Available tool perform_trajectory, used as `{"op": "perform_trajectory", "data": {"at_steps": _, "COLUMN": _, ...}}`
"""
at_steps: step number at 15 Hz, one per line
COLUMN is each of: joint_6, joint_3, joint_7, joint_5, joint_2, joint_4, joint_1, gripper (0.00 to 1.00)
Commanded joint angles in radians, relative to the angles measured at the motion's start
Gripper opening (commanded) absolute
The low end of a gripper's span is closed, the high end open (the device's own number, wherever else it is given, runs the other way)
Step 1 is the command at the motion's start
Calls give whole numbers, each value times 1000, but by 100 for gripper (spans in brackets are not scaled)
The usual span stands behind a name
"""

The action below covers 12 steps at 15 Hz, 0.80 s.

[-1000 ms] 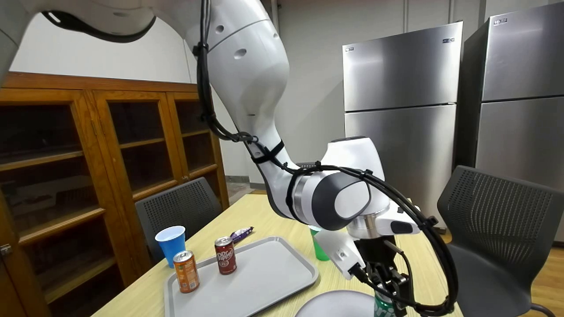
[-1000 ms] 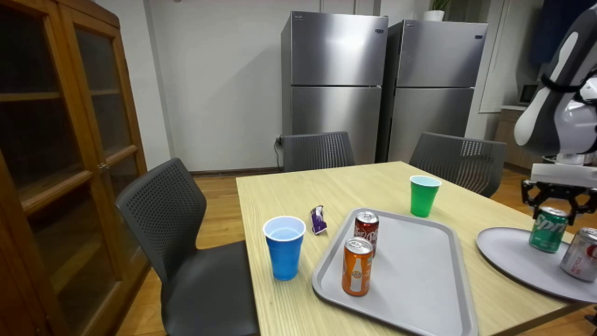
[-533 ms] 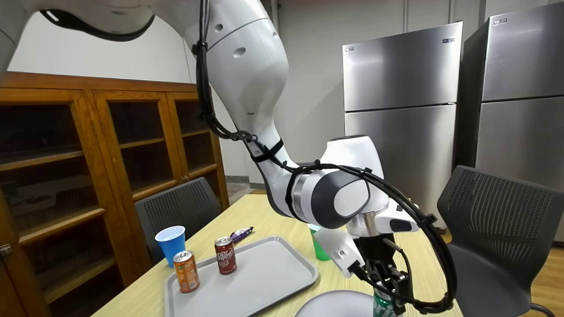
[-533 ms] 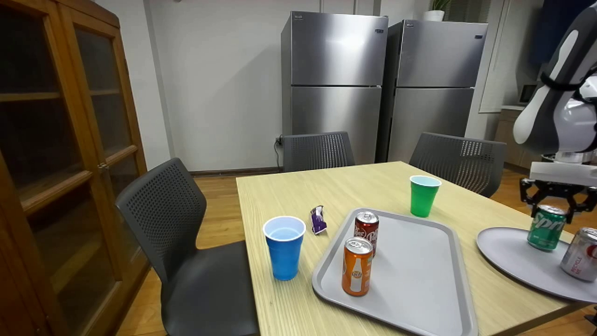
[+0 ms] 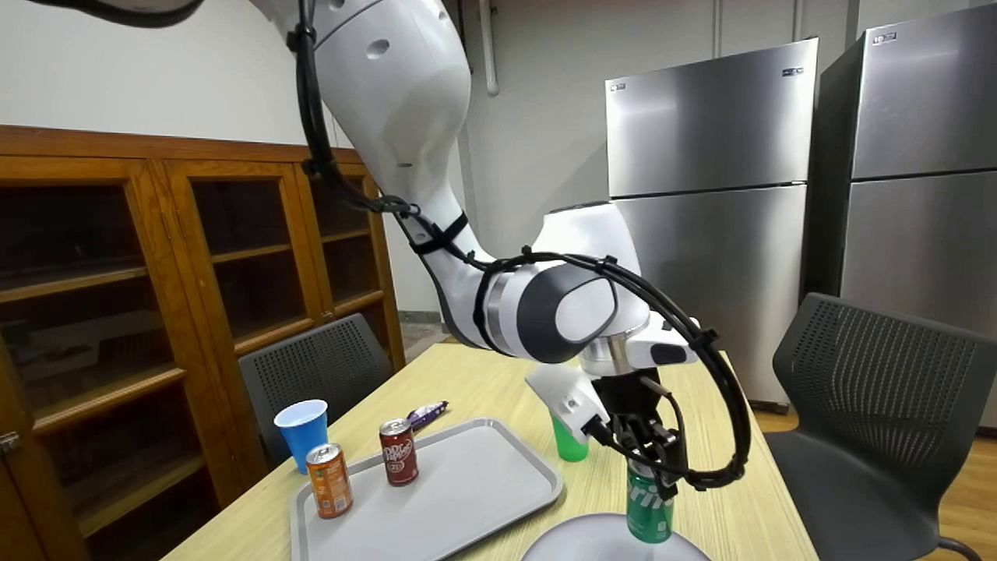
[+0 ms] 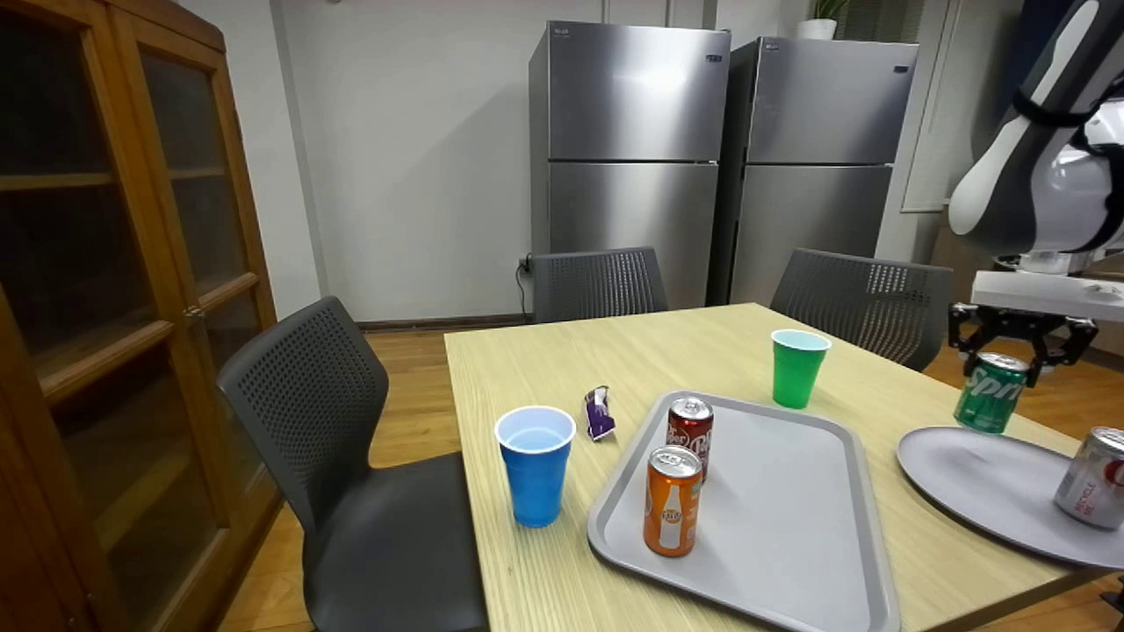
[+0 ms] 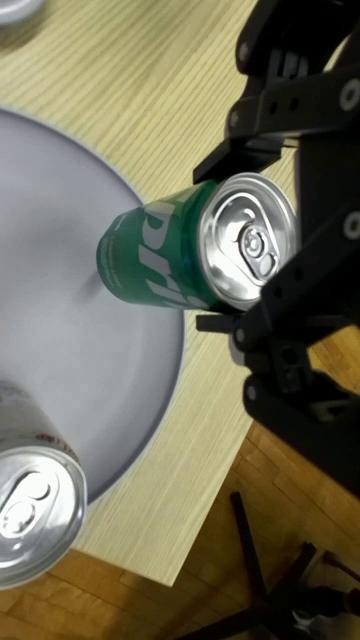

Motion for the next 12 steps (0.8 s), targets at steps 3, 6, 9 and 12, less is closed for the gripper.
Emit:
{"op": "perform_trajectory", "data": {"at_steps": 3, "joint_6": 27, "joint_3": 12, "joint_7": -1, "joint_5": -21, "joint_2": -138, "joint_4": -110, "joint_1": 94, "gripper": 39}}
{"op": "perform_trajectory", "data": {"at_steps": 6, "joint_6": 46, "joint_3": 27, "joint_7": 8, "joint_5": -35, "joint_2": -170, "joint_4": -139, "joint_1": 150, "gripper": 39}}
{"op": "perform_trajectory", "data": {"at_steps": 9, "joint_6": 65, "joint_3": 57, "joint_7": 11, "joint_5": -40, "joint_2": -187, "joint_4": -160, "joint_1": 192, "gripper": 39}}
{"op": "perform_trajectory", "data": {"at_steps": 12, "joint_6": 87, "joint_3": 91, "joint_7": 12, "joint_5": -41, "joint_2": -194, "joint_4": -171, "joint_1": 230, "gripper": 39}}
